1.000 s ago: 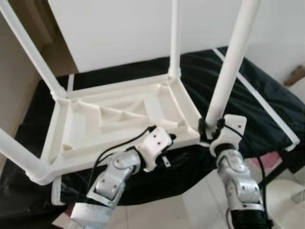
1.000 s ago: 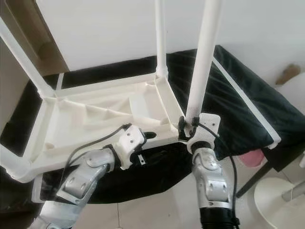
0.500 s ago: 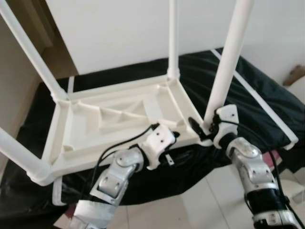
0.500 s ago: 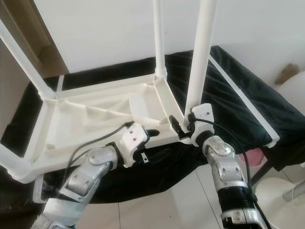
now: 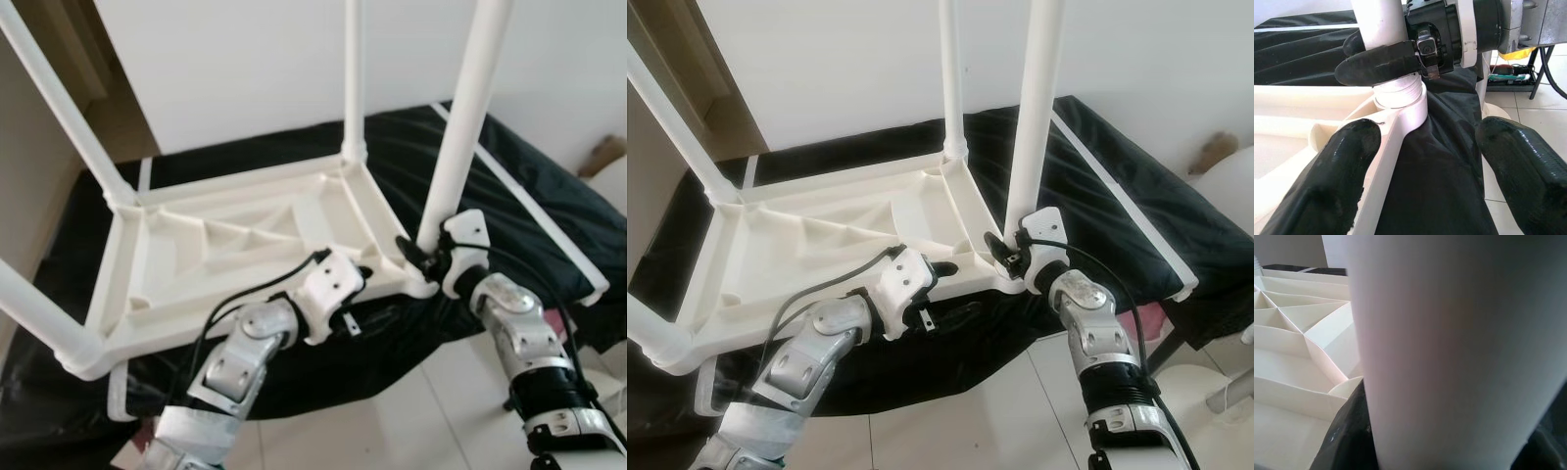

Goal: Building children table

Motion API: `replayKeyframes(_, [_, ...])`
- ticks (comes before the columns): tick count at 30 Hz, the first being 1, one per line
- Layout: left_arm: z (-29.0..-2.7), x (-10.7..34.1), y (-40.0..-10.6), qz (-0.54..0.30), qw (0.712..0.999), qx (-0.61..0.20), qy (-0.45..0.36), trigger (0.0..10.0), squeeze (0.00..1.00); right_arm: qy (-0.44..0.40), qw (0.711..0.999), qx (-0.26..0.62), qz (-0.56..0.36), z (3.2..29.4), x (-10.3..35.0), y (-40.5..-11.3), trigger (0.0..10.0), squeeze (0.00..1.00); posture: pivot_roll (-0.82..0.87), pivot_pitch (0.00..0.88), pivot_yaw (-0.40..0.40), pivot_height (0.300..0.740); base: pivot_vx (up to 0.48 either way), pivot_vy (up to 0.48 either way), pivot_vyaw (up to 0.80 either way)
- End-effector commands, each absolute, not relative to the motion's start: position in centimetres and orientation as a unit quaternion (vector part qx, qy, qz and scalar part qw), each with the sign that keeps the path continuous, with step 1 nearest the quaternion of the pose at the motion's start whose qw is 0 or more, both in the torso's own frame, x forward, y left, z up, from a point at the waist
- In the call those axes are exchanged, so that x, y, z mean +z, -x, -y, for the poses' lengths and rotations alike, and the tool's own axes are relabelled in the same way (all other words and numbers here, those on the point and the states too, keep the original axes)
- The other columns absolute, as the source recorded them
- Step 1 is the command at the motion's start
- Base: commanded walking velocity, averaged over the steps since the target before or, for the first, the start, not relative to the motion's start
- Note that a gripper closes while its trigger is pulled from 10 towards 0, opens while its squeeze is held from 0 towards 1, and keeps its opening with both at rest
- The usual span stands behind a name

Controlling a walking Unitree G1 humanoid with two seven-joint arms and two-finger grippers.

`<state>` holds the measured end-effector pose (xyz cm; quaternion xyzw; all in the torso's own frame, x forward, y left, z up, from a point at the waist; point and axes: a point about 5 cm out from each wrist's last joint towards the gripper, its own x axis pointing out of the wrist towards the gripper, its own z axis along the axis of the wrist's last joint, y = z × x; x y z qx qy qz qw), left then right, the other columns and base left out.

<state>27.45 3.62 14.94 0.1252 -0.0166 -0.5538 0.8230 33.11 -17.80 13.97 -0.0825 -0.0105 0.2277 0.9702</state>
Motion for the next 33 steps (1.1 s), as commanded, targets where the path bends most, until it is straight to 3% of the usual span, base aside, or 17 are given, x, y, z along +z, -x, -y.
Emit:
replayKeyframes(1, [-3.8,14.9,-27.6,0.018,0.828,-0.546,-0.129,10.0,0.0,0.083,0.967,0.241,-0.028,17.4,12.2,-32.7,0.0,0.0,-0.02,0.0,0.084,0.74,0.0,0.0,0.0])
replayKeyframes(2, [-3.7,14.9,-27.6,0.017,0.827,-0.547,-0.129,10.0,0.0,0.078,0.97,0.226,-0.033,17.6,12.0,-32.7,9.1,0.0,-0.02,0.0,0.087,0.74,0.0,0.0,0.0])
replayKeyframes(3, [-3.7,14.9,-27.6,0.017,0.827,-0.547,-0.129,10.0,0.0,0.078,0.97,0.226,-0.033,17.6,12.0,-32.7,9.1,0.0,-0.02,0.0,0.087,0.74,0.0,0.0,0.0])
replayKeyframes(4, [-3.7,14.8,-27.6,0.016,0.827,-0.547,-0.13,10.0,0.0,0.076,0.973,0.213,-0.036,17.7,11.9,-32.7,10.0,0.0,-0.03,0.0,0.086,0.74,0.0,0.0,0.0])
replayKeyframes(11, [-3.4,15.2,-27.9,0.026,0.83,-0.54,-0.138,10.0,0.0,0.047,0.99,0.12,-0.048,17.9,11.2,-31.9,10.0,0.0,-0.08,0.0,0.052,0.74,0.0,0.0,0.0])
replayKeyframes(16, [-3.4,15.1,-27.5,0.025,0.828,-0.545,-0.128,10.0,0.0,0.019,0.997,0.037,-0.061,17.9,10.8,-31.3,10.0,0.0,-0.14,0.0,0.078,0.74,0.0,0.0,0.0])
replayKeyframes(23, [-3.0,15.1,-27.6,0.022,0.813,-0.567,-0.13,10.0,0.0,-0.019,0.992,-0.111,-0.058,15.0,10.8,-28.8,10.0,0.0,-0.21,0.0,0.122,0.74,0.0,0.0,0.0])
replayKeyframes(33, [-3.0,15.2,-27.5,0.02,0.806,-0.578,-0.125,10.0,0.0,-0.027,0.991,-0.116,-0.054,14.1,11.4,-27.9,10.0,0.0,-0.23,0.013,0.142,0.74,0.0,0.0,0.0])
